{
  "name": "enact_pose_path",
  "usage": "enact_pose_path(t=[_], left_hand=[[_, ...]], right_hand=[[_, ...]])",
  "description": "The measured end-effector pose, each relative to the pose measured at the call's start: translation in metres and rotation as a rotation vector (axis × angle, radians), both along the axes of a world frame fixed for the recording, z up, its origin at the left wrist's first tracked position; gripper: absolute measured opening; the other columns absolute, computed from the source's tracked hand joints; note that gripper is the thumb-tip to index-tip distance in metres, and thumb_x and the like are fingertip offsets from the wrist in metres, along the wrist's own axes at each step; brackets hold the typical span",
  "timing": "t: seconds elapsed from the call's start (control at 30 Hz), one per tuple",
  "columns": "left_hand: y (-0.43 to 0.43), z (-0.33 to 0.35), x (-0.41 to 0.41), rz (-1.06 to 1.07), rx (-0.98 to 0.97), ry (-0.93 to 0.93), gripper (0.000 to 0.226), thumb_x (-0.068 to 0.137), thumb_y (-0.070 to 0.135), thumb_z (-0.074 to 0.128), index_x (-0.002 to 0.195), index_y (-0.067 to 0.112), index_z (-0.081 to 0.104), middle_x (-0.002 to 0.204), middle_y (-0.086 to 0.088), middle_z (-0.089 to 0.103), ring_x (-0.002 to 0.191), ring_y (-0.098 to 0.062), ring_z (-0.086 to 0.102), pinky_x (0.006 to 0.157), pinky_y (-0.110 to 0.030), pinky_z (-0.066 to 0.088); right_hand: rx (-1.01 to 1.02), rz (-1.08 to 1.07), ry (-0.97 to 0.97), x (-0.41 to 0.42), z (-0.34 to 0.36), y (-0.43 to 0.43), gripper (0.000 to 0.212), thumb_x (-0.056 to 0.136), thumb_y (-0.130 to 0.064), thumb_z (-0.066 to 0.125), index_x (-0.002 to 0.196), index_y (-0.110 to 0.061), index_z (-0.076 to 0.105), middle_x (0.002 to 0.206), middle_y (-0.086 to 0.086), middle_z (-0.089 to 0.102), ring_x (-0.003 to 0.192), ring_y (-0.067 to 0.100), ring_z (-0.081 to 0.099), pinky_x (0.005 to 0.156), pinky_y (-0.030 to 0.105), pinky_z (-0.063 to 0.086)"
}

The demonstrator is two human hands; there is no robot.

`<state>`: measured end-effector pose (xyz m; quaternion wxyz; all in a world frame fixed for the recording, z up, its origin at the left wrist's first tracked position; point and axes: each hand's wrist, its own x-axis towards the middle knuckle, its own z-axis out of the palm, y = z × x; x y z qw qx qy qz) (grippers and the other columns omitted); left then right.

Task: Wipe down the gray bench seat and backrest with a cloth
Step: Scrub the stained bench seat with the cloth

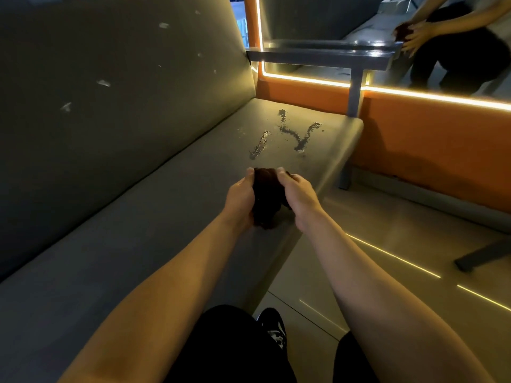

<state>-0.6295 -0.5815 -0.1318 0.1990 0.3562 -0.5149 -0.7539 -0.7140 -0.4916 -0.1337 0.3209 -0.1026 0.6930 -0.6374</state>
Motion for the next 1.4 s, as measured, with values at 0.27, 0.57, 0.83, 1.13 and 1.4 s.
enact_pose_path(t=[0.27,0.57,0.83,1.13,1.4], left_hand=[[-0.018,-0.006,-0.001,0.224,-0.213,-0.156,0.042,0.104,0.051,0.046,0.097,0.017,0.071,0.108,-0.011,0.074,0.103,-0.024,0.071,0.094,-0.043,0.059],[-0.014,0.001,0.005,-0.188,-0.540,-0.129,0.077,0.082,0.047,0.080,0.143,0.030,0.037,0.140,0.004,0.049,0.126,-0.017,0.052,0.096,-0.030,0.053],[-0.020,-0.002,-0.006,-0.043,-0.318,-0.061,0.017,0.097,0.027,0.068,0.108,0.014,0.068,0.108,-0.006,0.072,0.104,-0.028,0.070,0.082,-0.037,0.061],[-0.031,0.004,-0.014,0.219,-0.286,0.106,0.010,0.096,0.008,0.067,0.102,0.015,0.069,0.100,-0.001,0.070,0.096,-0.015,0.067,0.083,-0.026,0.059],[-0.036,0.007,-0.015,0.014,-0.395,0.083,0.024,0.093,0.023,0.073,0.115,0.023,0.062,0.120,-0.005,0.065,0.105,-0.019,0.068,0.082,-0.031,0.060]], right_hand=[[-0.225,-0.187,0.053,-0.014,0.010,0.009,0.020,0.110,-0.028,0.041,0.102,-0.028,0.059,0.104,-0.003,0.060,0.098,0.014,0.055,0.091,0.035,0.047],[-0.539,-0.189,-0.251,-0.013,0.026,0.004,0.046,0.109,-0.021,0.041,0.151,-0.039,0.044,0.149,-0.003,0.049,0.133,0.024,0.050,0.108,0.046,0.047],[-0.309,0.017,-0.154,-0.010,0.039,0.001,0.075,0.095,-0.005,0.065,0.149,-0.048,0.037,0.144,0.001,0.037,0.118,0.026,0.054,0.092,0.039,0.054],[-0.119,-0.163,0.175,-0.019,0.034,-0.001,0.071,0.086,0.021,0.037,0.118,-0.032,0.072,0.135,-0.004,0.054,0.120,0.013,0.050,0.083,0.019,0.053],[-0.228,-0.042,0.210,-0.032,0.042,0.002,0.059,0.095,-0.002,0.062,0.146,-0.030,0.053,0.136,-0.002,0.052,0.120,0.020,0.054,0.095,0.039,0.059]])
